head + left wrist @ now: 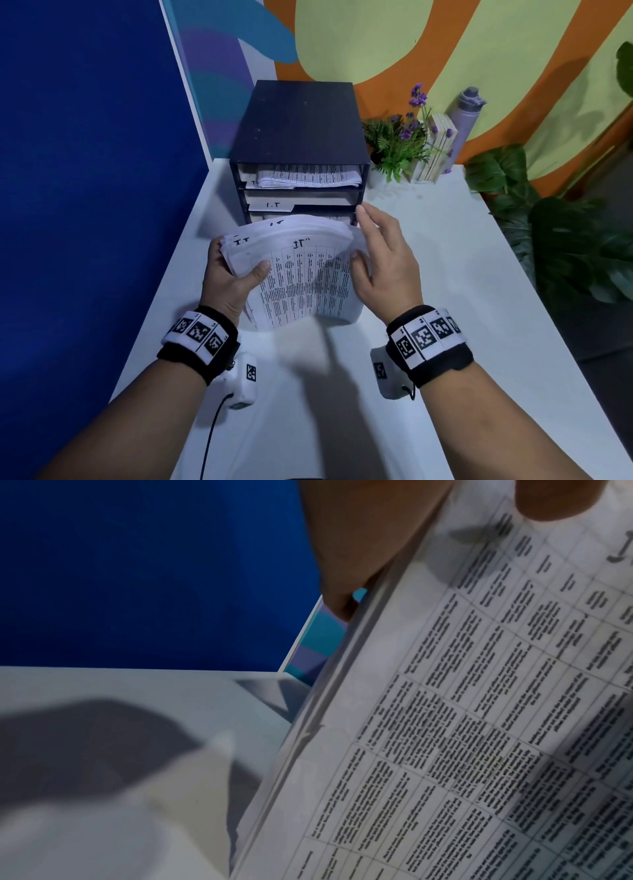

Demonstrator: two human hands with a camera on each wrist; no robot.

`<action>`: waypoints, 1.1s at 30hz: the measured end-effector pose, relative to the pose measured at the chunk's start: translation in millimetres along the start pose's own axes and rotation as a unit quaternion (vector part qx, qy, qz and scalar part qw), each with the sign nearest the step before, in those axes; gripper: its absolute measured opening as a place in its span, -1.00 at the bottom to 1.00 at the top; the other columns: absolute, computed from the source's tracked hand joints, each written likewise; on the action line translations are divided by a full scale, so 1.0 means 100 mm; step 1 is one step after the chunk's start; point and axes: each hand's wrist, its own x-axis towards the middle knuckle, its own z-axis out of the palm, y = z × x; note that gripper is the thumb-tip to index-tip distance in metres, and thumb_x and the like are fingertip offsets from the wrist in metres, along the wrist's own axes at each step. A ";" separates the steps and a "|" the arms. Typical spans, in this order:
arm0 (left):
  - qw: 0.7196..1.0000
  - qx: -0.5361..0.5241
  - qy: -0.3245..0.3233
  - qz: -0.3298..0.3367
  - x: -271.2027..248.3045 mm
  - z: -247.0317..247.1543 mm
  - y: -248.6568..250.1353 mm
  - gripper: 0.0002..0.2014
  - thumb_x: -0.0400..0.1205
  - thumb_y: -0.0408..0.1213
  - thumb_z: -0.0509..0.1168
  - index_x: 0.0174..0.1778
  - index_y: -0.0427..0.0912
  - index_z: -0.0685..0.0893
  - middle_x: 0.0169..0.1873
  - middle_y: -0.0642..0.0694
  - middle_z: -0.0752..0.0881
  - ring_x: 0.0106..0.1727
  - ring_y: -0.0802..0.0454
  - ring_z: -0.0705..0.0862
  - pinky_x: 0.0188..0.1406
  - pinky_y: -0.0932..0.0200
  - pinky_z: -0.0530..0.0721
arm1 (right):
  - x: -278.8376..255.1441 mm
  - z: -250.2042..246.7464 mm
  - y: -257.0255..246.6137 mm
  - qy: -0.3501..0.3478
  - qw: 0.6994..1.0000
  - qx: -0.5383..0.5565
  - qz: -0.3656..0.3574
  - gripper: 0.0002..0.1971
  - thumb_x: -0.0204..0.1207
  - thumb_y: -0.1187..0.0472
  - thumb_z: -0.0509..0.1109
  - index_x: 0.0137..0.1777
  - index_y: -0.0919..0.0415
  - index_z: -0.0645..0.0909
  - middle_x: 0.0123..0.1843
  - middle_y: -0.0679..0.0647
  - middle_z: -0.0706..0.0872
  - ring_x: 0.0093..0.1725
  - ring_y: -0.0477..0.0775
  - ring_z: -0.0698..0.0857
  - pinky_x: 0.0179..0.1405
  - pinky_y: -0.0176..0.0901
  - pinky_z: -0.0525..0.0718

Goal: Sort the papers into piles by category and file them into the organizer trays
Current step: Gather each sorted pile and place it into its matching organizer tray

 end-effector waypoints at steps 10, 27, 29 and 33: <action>0.998 0.032 0.044 -0.024 -0.01 0.08 -0.06 -0.52 0.58 -0.55 0.30 0.35 -0.01 0.52 0.11 -0.07 0.76 0.14 -0.04 0.75 0.16 -0.03 0.70 | -0.21 0.26 -0.16 0.024 0.801 0.435 0.411 -0.51 0.25 0.44 0.27 0.11 -0.04 0.33 0.10 0.10 0.51 0.04 0.04 0.54 -0.04 -0.19 0.61; 0.981 0.176 0.076 -0.022 0.12 -0.08 -0.15 -0.78 0.63 -0.36 0.36 0.16 -0.02 0.64 -0.04 0.10 0.76 0.06 0.03 0.73 0.14 0.13 0.60 | -0.15 0.36 0.11 -0.085 0.811 0.410 0.408 -0.55 0.44 0.34 0.39 0.33 0.04 0.50 0.21 0.16 0.70 0.20 0.11 0.66 0.25 0.05 0.63; 0.983 0.166 0.072 -0.025 0.21 -0.10 -0.15 -0.77 0.63 -0.41 0.35 0.07 0.03 0.64 -0.07 0.10 0.76 0.00 0.09 0.72 0.02 0.18 0.63 | -0.10 0.35 0.17 -0.077 0.815 0.411 0.401 -0.75 0.53 0.31 0.34 0.16 0.04 0.55 0.13 0.18 0.74 0.13 0.13 0.70 0.20 0.07 0.66; 0.972 0.195 0.046 -0.123 0.24 -0.15 -0.29 -0.71 0.60 -0.28 0.39 0.24 -0.10 0.60 0.06 -0.04 0.76 0.12 -0.06 0.71 0.19 -0.03 0.64 | -0.10 0.52 0.22 -0.061 0.819 0.345 0.455 -0.88 0.51 0.36 0.26 -0.11 0.14 0.58 -0.23 0.10 0.71 -0.20 0.17 0.67 -0.13 -0.06 0.66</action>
